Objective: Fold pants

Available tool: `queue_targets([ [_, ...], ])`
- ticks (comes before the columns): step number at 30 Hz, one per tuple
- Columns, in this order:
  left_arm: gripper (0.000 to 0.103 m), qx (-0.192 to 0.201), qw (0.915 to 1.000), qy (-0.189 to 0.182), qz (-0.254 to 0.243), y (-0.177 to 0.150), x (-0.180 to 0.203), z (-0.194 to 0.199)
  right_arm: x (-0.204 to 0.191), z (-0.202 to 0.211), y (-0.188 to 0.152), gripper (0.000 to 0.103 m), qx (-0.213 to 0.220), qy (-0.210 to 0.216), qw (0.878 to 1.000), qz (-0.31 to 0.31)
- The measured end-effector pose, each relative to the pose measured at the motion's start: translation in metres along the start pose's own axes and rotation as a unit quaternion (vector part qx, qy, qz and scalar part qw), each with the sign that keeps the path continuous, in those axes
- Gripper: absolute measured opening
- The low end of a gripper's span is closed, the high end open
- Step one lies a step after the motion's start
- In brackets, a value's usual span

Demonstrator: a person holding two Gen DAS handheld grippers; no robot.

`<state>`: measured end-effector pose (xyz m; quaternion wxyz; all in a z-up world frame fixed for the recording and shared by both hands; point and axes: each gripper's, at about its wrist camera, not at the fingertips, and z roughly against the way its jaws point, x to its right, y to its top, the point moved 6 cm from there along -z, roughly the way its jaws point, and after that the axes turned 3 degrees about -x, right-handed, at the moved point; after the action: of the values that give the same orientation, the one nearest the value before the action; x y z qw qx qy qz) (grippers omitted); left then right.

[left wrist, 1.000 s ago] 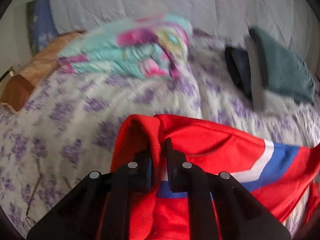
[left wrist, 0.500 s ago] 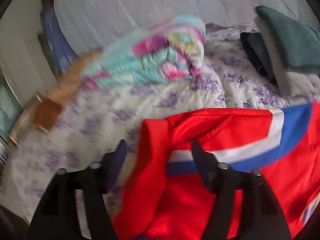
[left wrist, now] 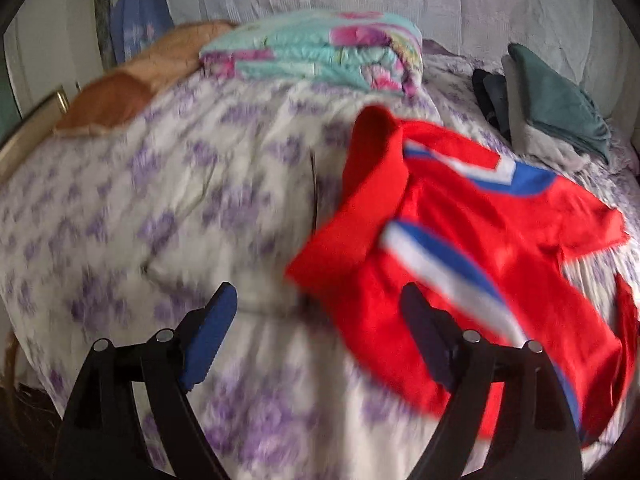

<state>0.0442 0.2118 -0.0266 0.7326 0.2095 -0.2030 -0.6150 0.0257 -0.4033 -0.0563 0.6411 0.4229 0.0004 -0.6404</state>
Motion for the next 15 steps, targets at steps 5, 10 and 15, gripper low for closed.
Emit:
queue_targets([
  [5,0.084,-0.048,0.9972,-0.055,0.017,-0.027,0.011,-0.031,-0.020,-0.030,-0.002,0.058,-0.031,0.031,0.999,0.012],
  [10,0.053,-0.022,0.9980,-0.052,0.028,-0.020,0.023,-0.034,-0.028,-0.050,0.018,0.011,-0.025,0.073,0.997,-0.004],
  [15,0.008,-0.008,0.9935,-0.096,0.060,-0.011,0.026,-0.010,-0.039,0.055,0.059,0.009,0.128,0.050,0.988,0.064],
])
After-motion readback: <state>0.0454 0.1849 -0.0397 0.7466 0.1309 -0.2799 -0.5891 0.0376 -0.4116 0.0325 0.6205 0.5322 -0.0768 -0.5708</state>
